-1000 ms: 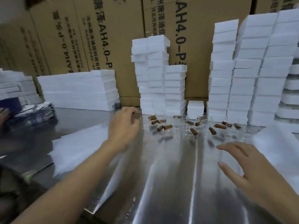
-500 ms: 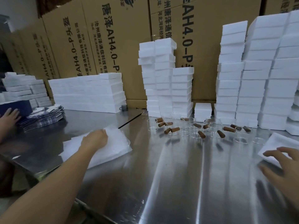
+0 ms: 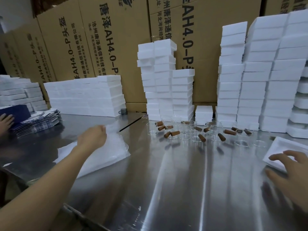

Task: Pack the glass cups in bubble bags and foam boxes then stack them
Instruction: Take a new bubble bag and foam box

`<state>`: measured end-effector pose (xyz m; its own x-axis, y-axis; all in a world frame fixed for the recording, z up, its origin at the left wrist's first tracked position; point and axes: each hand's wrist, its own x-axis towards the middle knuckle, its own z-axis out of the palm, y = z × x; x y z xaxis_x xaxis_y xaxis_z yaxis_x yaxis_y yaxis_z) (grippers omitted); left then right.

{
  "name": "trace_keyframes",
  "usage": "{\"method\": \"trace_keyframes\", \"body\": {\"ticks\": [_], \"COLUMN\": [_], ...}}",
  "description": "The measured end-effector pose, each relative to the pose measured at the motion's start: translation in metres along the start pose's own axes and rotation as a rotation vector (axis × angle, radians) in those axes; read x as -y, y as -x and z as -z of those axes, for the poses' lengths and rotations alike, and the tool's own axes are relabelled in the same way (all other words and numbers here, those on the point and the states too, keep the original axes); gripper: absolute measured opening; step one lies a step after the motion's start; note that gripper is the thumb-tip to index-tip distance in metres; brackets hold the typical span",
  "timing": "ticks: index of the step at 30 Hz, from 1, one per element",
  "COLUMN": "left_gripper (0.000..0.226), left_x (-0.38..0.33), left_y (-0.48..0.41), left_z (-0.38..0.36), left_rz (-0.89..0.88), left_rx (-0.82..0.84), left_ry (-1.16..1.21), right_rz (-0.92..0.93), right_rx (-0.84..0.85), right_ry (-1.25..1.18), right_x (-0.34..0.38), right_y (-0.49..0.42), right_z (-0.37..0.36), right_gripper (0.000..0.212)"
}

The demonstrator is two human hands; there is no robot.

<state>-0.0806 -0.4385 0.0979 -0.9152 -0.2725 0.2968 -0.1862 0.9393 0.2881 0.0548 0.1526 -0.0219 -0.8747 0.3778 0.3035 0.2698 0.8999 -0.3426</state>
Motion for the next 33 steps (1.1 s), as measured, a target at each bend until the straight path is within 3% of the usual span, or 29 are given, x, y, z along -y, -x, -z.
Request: {"method": "trace_keyframes", "body": {"ticks": [3, 6, 10, 13, 17, 19, 23, 25, 28, 31, 33], "left_gripper": [0.044, 0.049, 0.046, 0.044, 0.071, 0.073, 0.063, 0.061, 0.065, 0.068, 0.069], "left_x": [-0.061, -0.138, -0.228, -0.272, -0.291, -0.293, -0.275, -0.260, -0.247, -0.249, -0.249], "left_y": [0.022, 0.064, 0.126, 0.178, 0.234, 0.233, 0.199, 0.176, 0.155, 0.151, 0.150], "left_z": [0.022, 0.030, 0.014, -0.033, -0.100, -0.108, -0.105, -0.111, -0.127, -0.136, -0.138], "left_rz": [-0.166, -0.369, -0.600, -0.732, -0.892, -0.876, -0.885, -0.856, -0.819, -0.818, -0.815], "left_rx": [-0.059, 0.020, 0.154, 0.348, 0.600, 0.598, 0.347, 0.382, 0.532, 0.557, 0.542], "left_ry": [0.060, 0.172, 0.241, 0.262, 0.075, 0.175, 0.295, 0.210, 0.020, 0.005, 0.029], "right_rz": [-0.035, -0.041, -0.029, -0.036, -0.026, -0.008, 0.137, 0.218, 0.325, 0.347, 0.319], "right_rx": [-0.108, -0.134, -0.140, -0.137, -0.200, -0.232, -0.294, -0.225, 0.004, 0.246, 0.257], "right_ry": [0.087, 0.123, 0.192, 0.141, 0.079, 0.060, -0.127, -0.218, -0.151, -0.011, -0.016], "right_x": [0.015, 0.025, 0.019, 0.012, 0.007, 0.006, 0.020, 0.032, 0.043, 0.046, 0.045], "right_y": [0.003, 0.012, 0.014, 0.011, 0.008, 0.007, 0.010, 0.014, 0.024, 0.029, 0.028], "right_z": [0.023, 0.040, 0.047, 0.051, 0.048, 0.046, 0.045, 0.042, 0.029, 0.017, 0.018], "right_gripper": [0.046, 0.040, 0.048, 0.050, 0.048, 0.045, 0.029, 0.031, 0.049, 0.067, 0.067]}}
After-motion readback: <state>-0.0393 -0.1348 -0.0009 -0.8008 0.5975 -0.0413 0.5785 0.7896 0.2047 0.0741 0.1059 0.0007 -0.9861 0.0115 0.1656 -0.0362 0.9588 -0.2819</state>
